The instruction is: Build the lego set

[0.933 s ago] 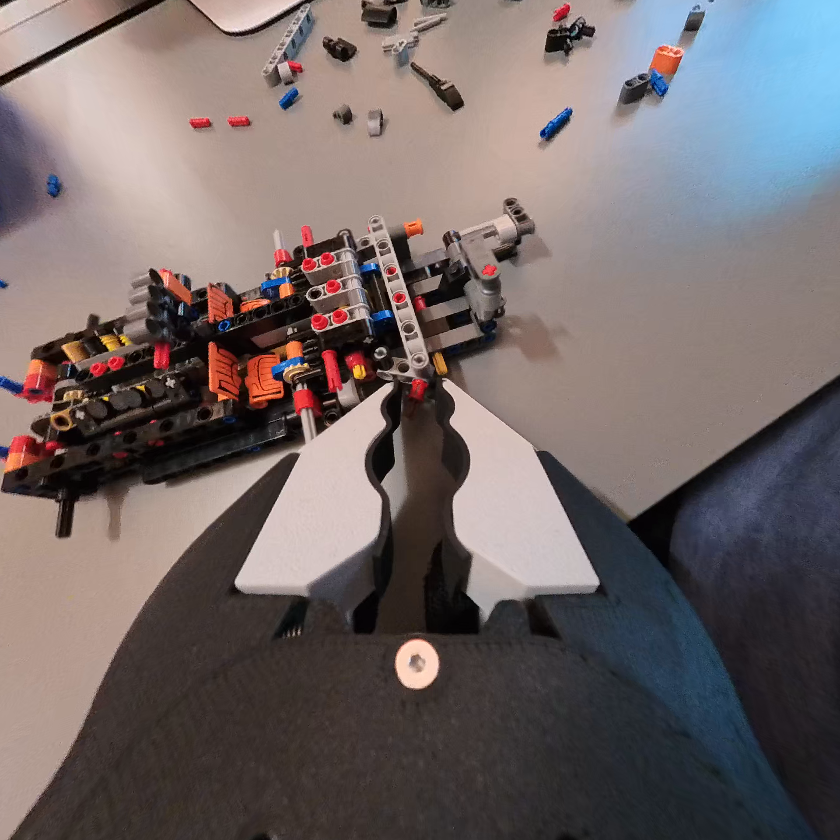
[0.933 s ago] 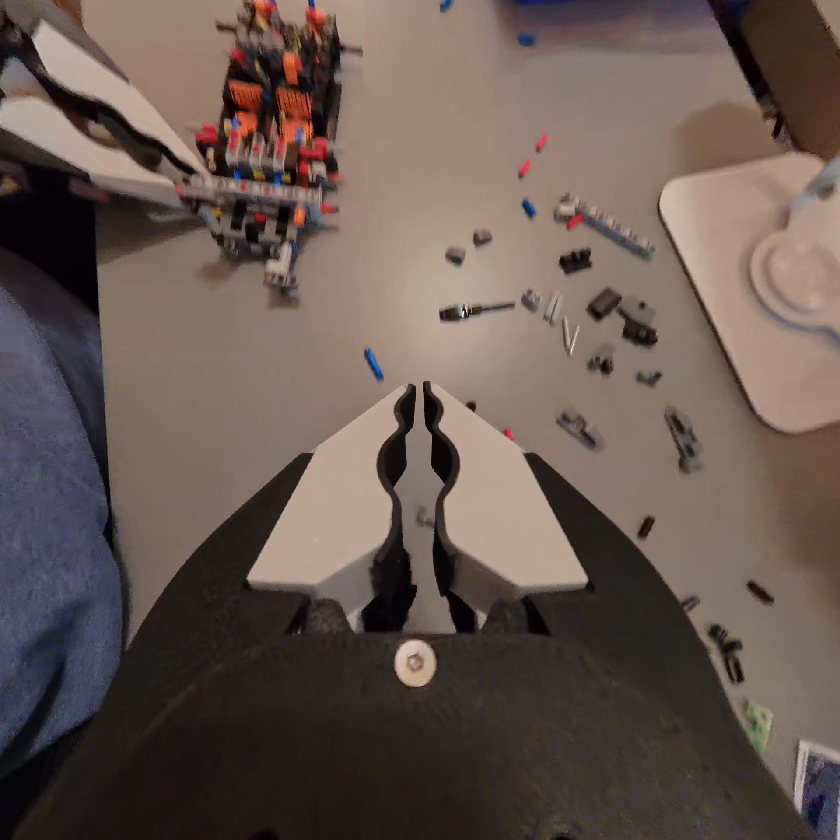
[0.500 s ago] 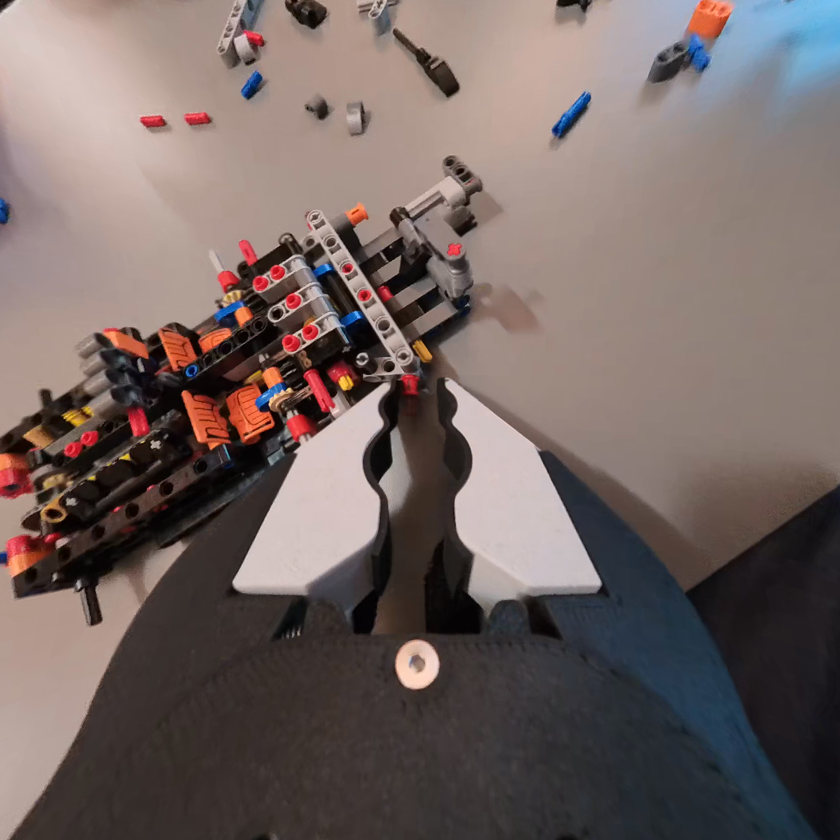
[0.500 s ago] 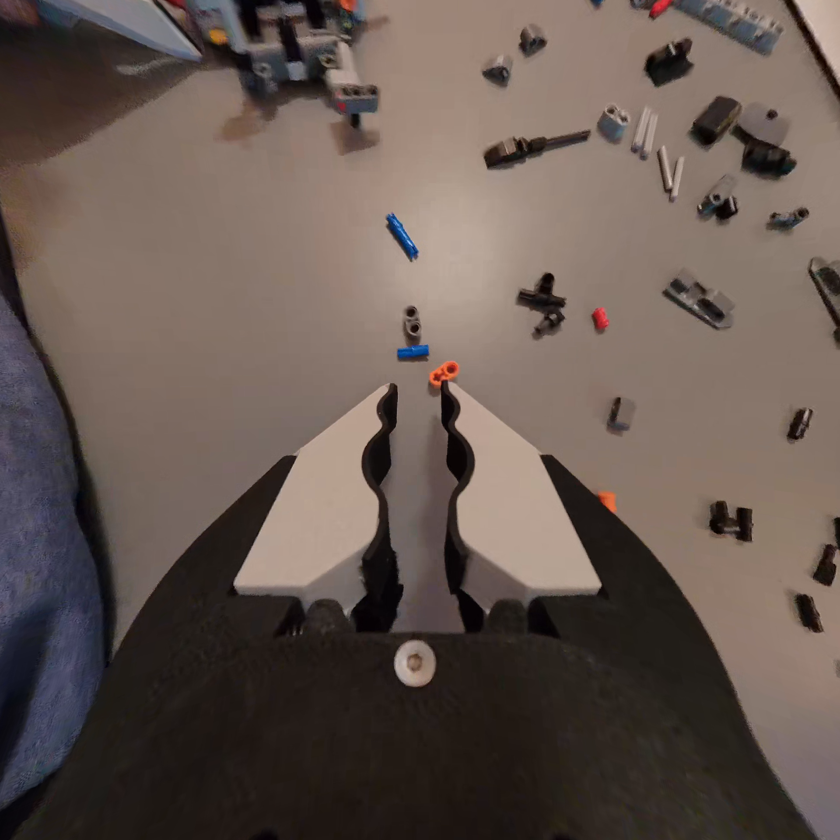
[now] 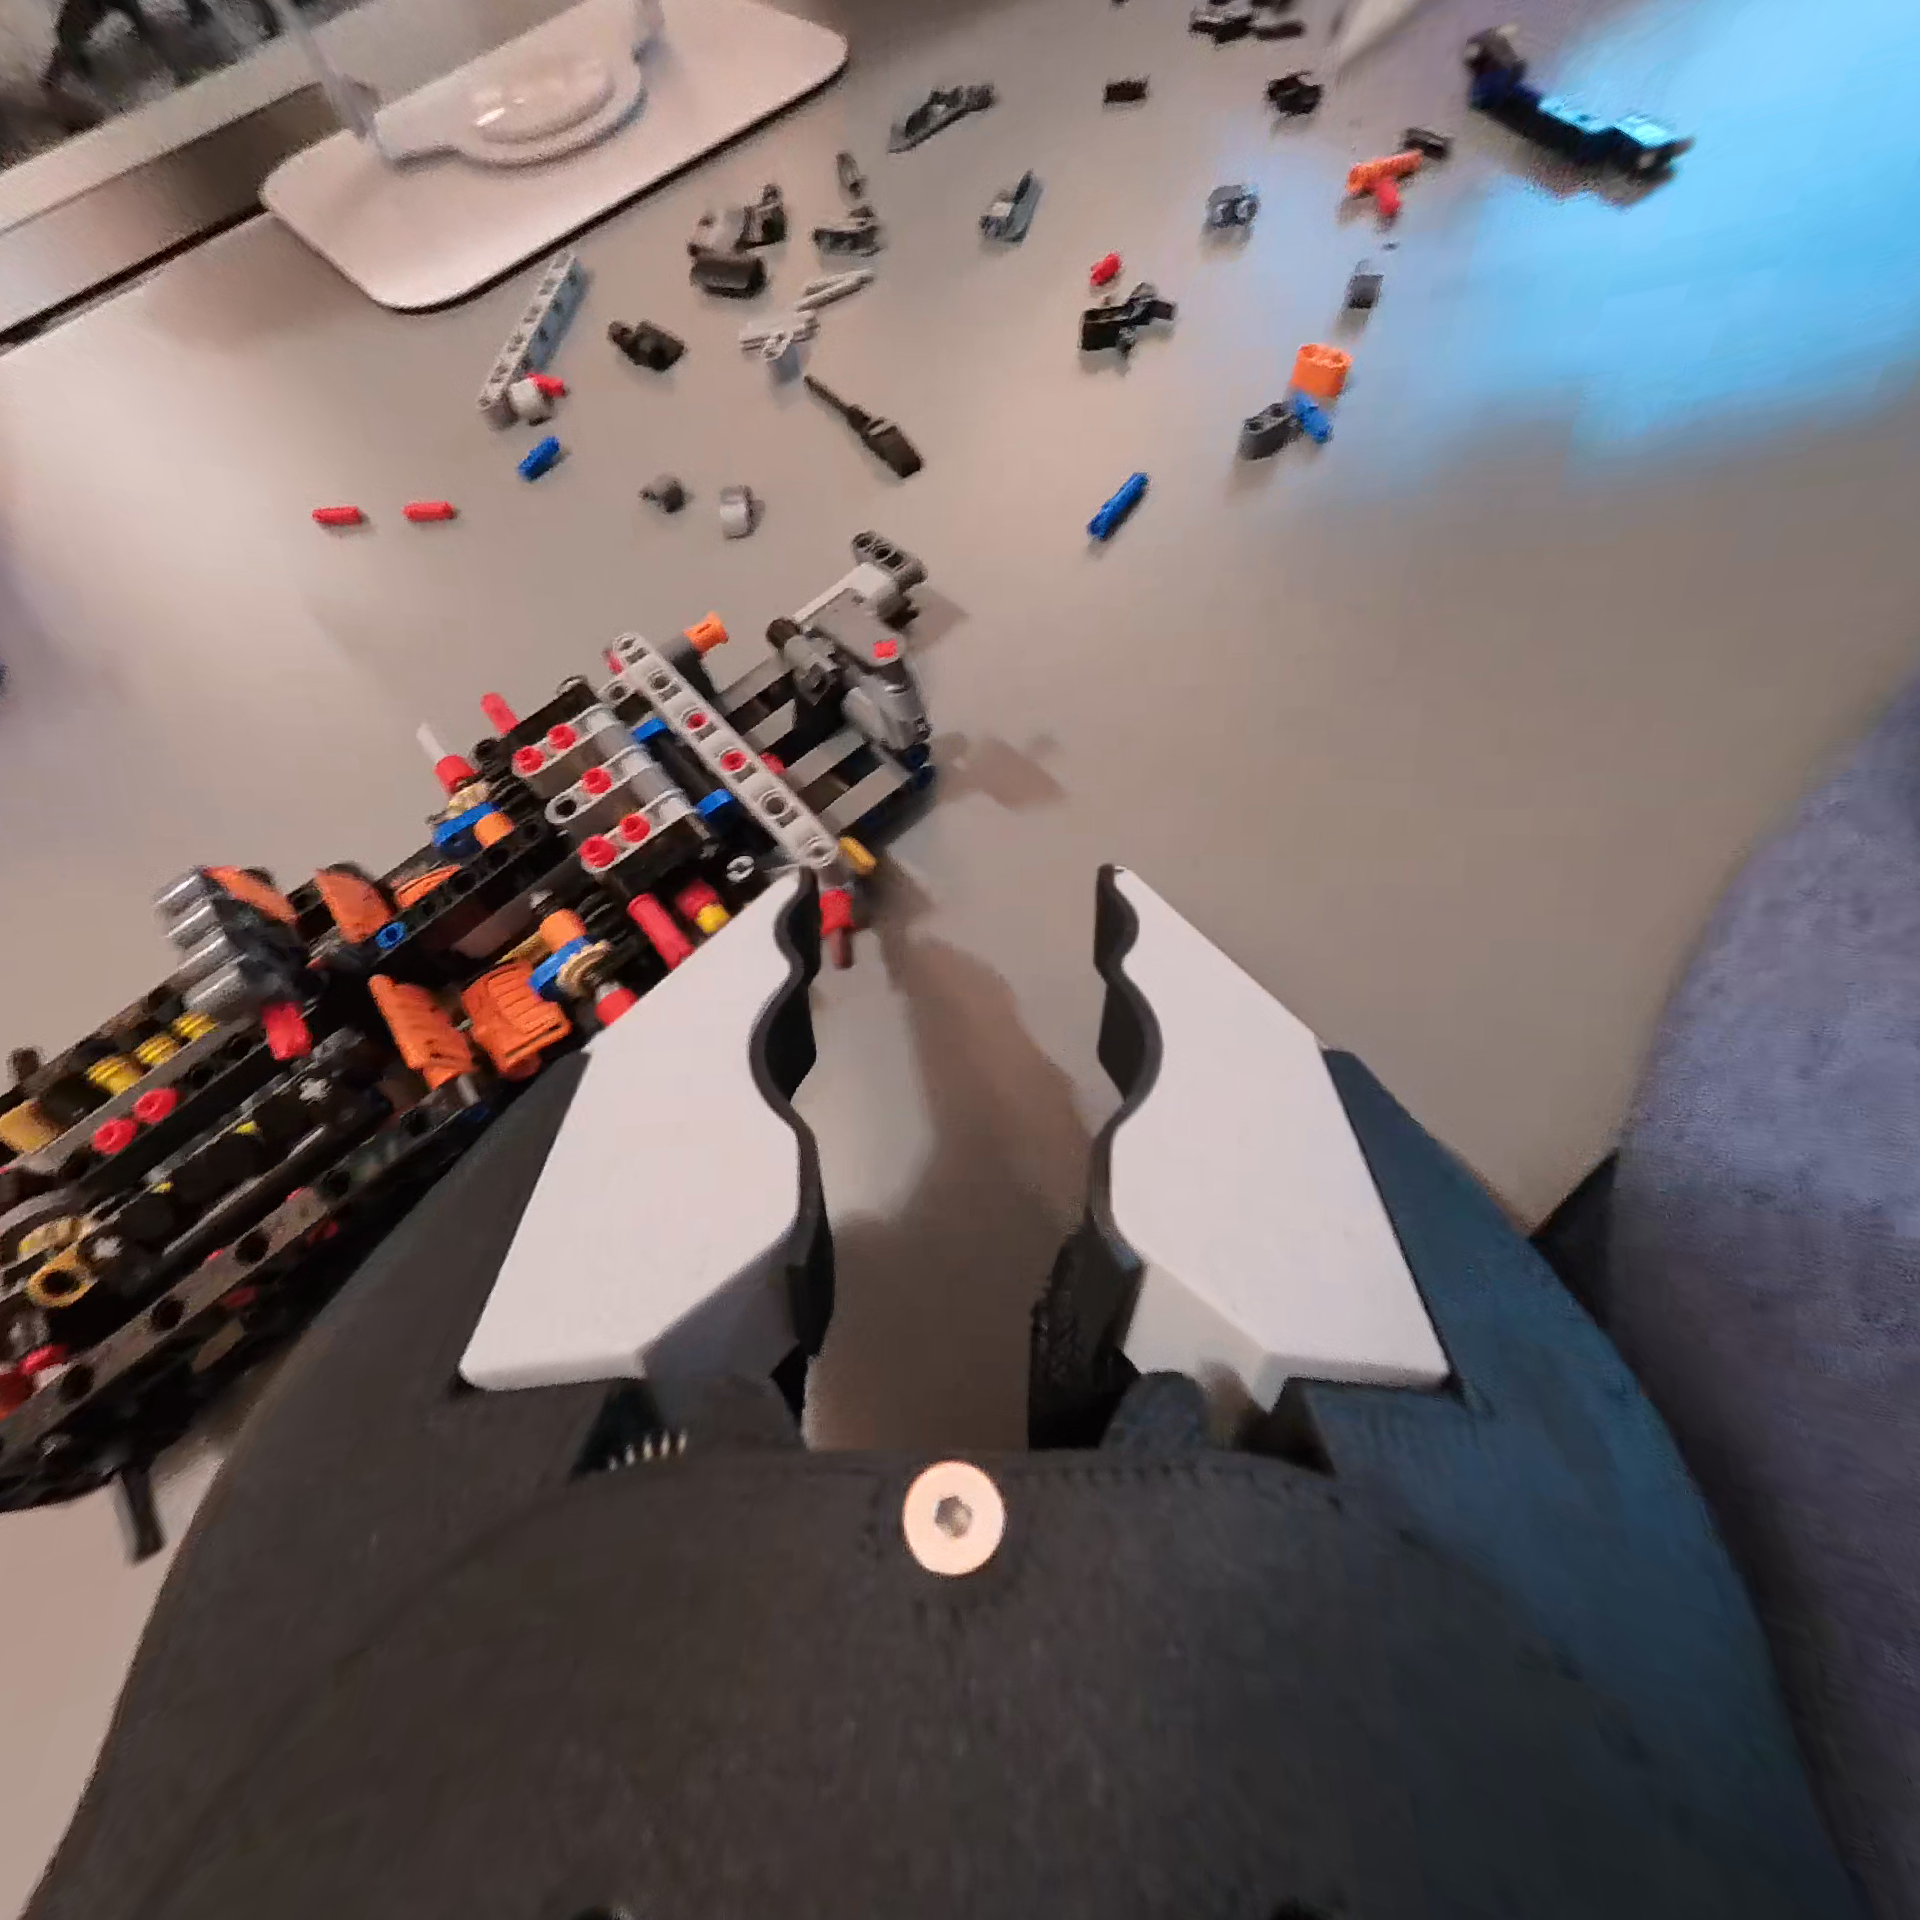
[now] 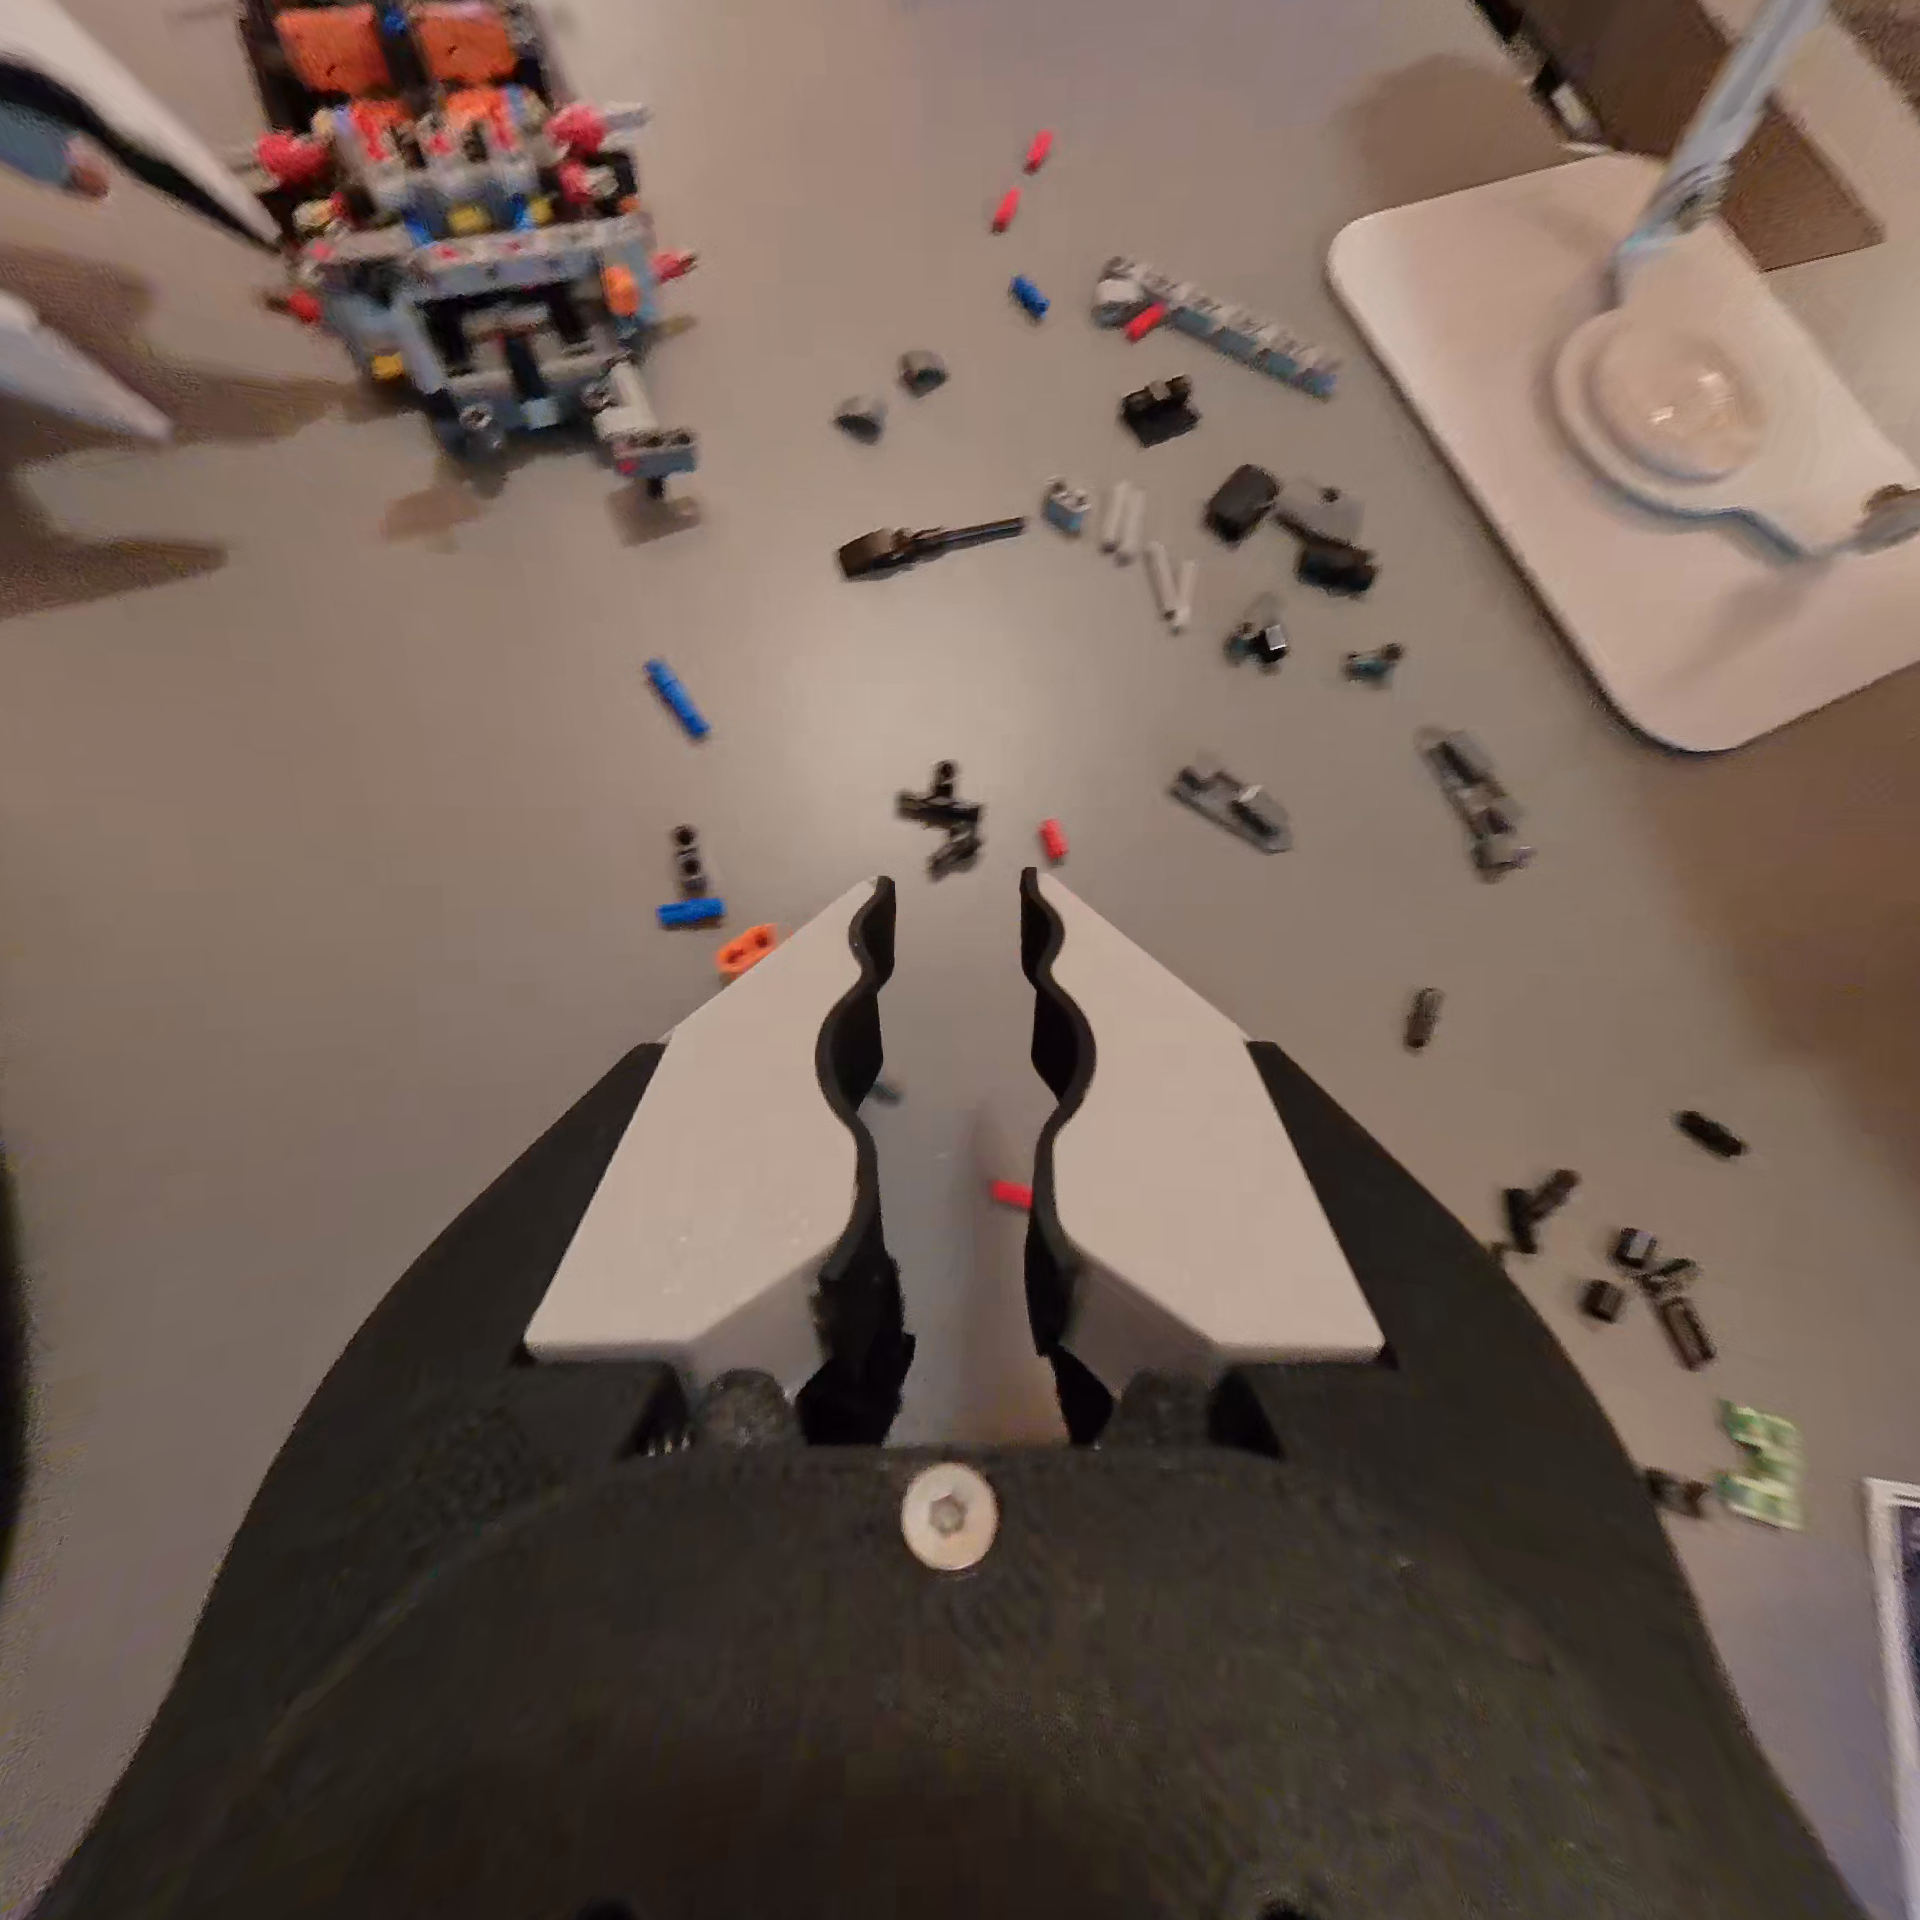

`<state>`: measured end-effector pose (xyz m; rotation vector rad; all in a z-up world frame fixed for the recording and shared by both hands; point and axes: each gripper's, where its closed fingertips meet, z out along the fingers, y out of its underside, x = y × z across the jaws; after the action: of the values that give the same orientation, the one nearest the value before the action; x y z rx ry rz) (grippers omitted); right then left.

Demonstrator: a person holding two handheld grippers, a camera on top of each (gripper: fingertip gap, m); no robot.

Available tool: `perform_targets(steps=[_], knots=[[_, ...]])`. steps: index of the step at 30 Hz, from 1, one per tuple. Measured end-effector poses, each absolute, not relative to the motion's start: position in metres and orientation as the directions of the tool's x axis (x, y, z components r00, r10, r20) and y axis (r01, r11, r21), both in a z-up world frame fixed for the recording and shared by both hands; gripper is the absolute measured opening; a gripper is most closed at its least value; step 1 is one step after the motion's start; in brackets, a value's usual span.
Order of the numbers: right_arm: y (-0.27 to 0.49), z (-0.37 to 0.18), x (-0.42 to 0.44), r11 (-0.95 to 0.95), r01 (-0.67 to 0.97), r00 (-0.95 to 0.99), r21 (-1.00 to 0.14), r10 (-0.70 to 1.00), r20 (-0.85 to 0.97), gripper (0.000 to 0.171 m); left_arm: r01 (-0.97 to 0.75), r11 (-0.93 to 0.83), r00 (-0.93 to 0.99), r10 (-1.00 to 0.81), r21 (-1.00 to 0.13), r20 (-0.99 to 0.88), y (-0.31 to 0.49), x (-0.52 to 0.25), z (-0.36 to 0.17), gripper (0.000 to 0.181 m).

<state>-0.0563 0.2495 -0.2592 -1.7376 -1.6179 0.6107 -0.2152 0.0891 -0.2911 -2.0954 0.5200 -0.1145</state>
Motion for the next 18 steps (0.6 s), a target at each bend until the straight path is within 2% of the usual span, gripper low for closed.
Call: perform_targets(steps=[1, 7, 10, 13, 18], knots=[[0.259, -0.254, -0.058, -0.004, 0.66, 0.13, -0.751, 0.986, 0.108, 0.022, -0.329, -0.46, 0.898, -0.422, -0.824, -0.124, 0.089, -0.211, -0.291, 0.053], [0.296, -0.248, -0.104, 0.004, 0.65, 0.102, -0.76, 0.99, 0.092, 0.021, -0.399, -0.463, 0.875, -0.451, -0.791, -0.177, 0.089, -0.202, -0.298, 0.05], [0.322, -0.274, -0.125, 0.048, 0.738, 0.103, -0.673, 0.978, 0.183, 0.021, -0.4, -0.466, 0.875, -0.449, -0.789, -0.178, 0.089, -0.202, -0.299, 0.05], [0.331, -0.288, -0.143, -0.008, 0.751, 0.129, -0.661, 0.982, 0.134, 0.019, -0.381, -0.469, 0.883, -0.441, -0.797, -0.162, 0.09, -0.203, -0.297, 0.05], [0.353, -0.298, -0.151, 0.013, 0.791, 0.167, -0.612, 0.957, 0.236, 0.018, -0.351, -0.48, 0.889, -0.441, -0.804, -0.124, 0.09, -0.204, -0.297, 0.05]])
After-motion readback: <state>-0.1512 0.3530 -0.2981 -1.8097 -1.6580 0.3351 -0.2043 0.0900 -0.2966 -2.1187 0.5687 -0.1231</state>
